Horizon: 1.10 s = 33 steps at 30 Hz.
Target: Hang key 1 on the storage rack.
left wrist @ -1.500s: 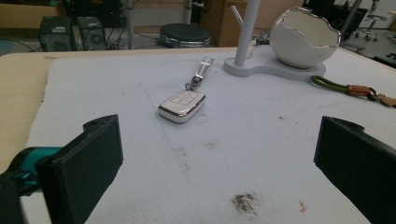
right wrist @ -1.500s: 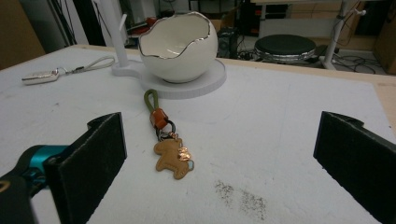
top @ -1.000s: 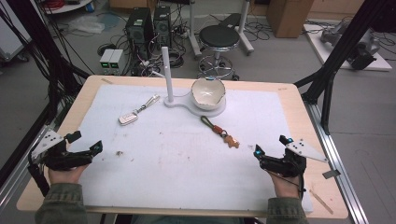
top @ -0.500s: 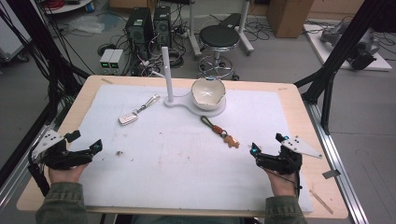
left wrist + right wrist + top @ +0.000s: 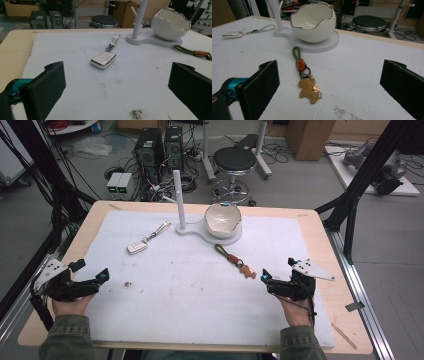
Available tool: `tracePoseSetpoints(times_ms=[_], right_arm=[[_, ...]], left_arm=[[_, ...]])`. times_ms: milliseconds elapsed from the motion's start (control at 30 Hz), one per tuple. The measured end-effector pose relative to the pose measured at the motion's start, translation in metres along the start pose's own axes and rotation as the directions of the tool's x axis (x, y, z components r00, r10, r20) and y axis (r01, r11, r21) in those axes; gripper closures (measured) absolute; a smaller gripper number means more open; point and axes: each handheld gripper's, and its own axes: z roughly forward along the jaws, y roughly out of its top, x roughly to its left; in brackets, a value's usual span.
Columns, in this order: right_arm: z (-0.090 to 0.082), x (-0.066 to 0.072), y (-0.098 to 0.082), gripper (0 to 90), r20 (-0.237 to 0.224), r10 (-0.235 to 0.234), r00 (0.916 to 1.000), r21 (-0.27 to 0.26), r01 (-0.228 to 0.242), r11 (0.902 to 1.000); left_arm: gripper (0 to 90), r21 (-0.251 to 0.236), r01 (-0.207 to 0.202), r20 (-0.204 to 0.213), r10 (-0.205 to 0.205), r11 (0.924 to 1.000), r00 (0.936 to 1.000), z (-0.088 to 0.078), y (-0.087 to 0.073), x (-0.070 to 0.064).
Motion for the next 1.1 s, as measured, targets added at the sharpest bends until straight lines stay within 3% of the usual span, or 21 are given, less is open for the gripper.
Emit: tracePoseSetpoints(times_ms=[533, 1100], right_arm=[[0.028, 0.012, 0.015, 1.4, -0.036, -0.039, 0.9986, 0.049, 0.04, 0.998], [0.051, 0.018, 0.028, 1.4, -0.074, -0.029, 0.9968, 0.089, 0.036, 0.9954]], left_arm=[[1.7, -0.002, 0.004, 0.016, -0.004, 1.0, 0.9999, 0.002, -0.001, -0.001], [1.7, -0.016, 0.008, 0.024, -0.008, 0.9998, 0.9997, 0.004, -0.001, -0.001]])
